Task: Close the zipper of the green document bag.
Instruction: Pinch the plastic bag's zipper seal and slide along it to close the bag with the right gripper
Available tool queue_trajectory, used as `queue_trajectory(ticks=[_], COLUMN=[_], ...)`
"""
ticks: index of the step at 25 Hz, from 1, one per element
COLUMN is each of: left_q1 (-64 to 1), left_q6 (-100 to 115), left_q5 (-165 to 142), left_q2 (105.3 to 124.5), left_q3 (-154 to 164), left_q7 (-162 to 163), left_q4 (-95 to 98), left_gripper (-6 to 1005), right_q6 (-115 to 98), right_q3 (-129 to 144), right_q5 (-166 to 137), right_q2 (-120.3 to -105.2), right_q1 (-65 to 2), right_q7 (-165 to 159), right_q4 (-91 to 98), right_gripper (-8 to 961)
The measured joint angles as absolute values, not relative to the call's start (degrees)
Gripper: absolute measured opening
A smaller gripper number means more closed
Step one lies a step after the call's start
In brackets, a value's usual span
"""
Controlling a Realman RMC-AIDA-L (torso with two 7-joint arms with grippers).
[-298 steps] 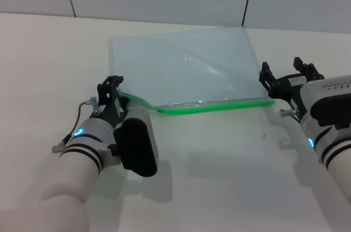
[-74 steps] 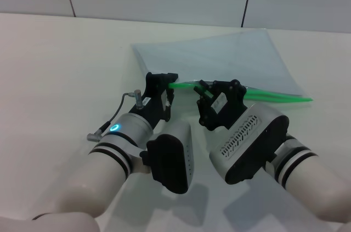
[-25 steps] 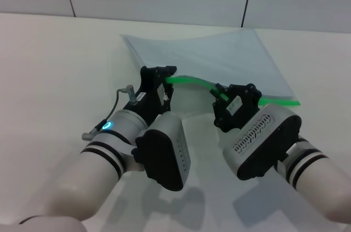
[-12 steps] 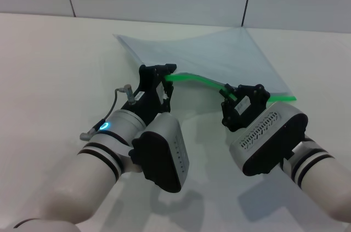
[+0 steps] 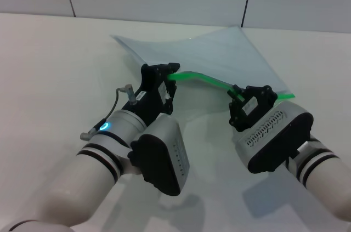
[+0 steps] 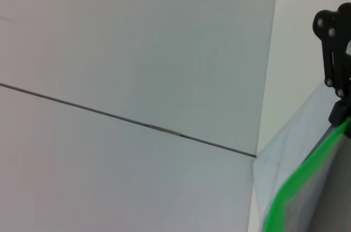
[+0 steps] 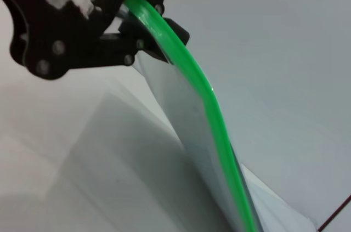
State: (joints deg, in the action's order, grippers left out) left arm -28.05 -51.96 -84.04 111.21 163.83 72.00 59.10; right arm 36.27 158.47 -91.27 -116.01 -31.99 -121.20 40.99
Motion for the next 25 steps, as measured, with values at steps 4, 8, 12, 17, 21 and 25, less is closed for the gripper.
queue_trajectory(ticks=[4,8,12,17,21,25], left_q1=[-27.9,-27.9,-27.9,-27.8,-27.4,-27.3], left_q6=[-52.0,-52.0,-52.0,-51.9,-51.8,-51.6], left_q5=[-84.4,-84.6,-85.2,-85.8,-86.6,-87.1], left_q2=[111.17,111.13,111.10,110.71,110.43,110.35], left_q3=[163.8,163.8,163.8,163.9,163.9,163.9], left_q7=[72.1,72.1,72.1,72.1,72.1,72.1], left_q4=[59.1,59.3,59.3,59.9,60.5,60.6], left_gripper=[55,55,55,55,55,55], right_q6=[36.3,36.3,36.3,36.2,36.1,35.9], right_q3=[158.4,158.4,158.3,157.2,156.8,156.3], right_q5=[-90.9,-90.0,-89.7,-89.7,-89.6,-89.6], right_q2=[-116.01,-116.01,-116.01,-116.01,-116.01,-116.01], right_q1=[-32.0,-32.1,-32.1,-32.0,-32.0,-32.0], right_q7=[-121.2,-121.2,-121.2,-121.2,-121.2,-121.7], right_q4=[40.3,39.4,38.7,37.9,37.0,36.1], right_gripper=[87,88,87,87,88,88])
